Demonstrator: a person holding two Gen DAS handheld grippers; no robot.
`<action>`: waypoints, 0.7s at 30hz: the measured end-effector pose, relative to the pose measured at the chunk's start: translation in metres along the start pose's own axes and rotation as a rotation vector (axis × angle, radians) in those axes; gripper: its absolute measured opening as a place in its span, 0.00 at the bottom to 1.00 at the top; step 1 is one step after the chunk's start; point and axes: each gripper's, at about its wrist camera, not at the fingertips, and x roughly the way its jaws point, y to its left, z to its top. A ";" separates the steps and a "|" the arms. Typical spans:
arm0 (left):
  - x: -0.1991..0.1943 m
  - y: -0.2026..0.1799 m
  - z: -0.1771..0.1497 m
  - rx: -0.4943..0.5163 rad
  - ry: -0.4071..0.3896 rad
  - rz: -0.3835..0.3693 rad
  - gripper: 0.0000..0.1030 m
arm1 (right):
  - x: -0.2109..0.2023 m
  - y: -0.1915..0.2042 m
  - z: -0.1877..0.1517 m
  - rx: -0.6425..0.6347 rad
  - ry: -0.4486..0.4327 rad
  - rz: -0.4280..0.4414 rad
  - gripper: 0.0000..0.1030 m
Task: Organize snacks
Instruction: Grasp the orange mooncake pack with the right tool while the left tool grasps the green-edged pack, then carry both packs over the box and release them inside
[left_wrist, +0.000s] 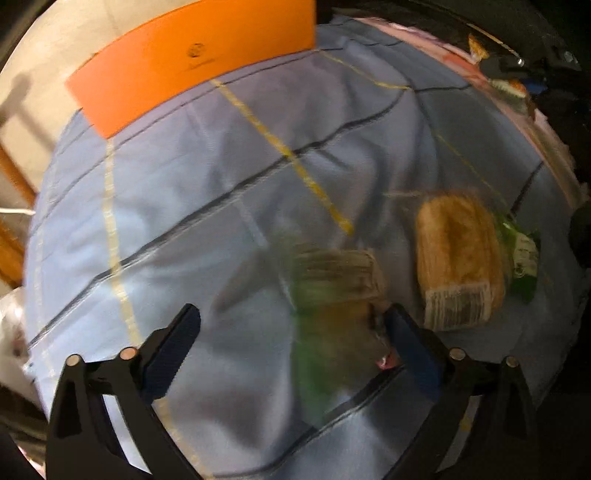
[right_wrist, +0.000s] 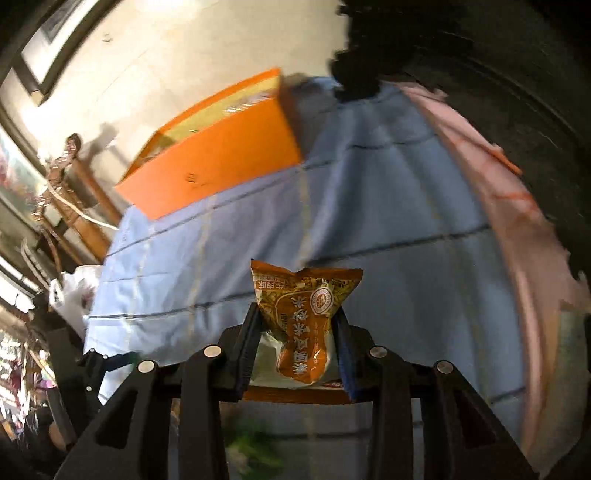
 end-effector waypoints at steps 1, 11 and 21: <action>-0.003 0.001 0.000 -0.026 -0.010 -0.017 0.70 | 0.004 -0.002 -0.001 0.018 0.007 0.000 0.37; -0.041 0.024 0.017 -0.137 -0.046 -0.082 0.13 | 0.000 0.021 0.004 0.013 -0.007 0.057 0.37; -0.113 0.109 0.096 -0.316 -0.255 0.043 0.13 | -0.027 0.090 0.078 -0.100 -0.176 0.143 0.37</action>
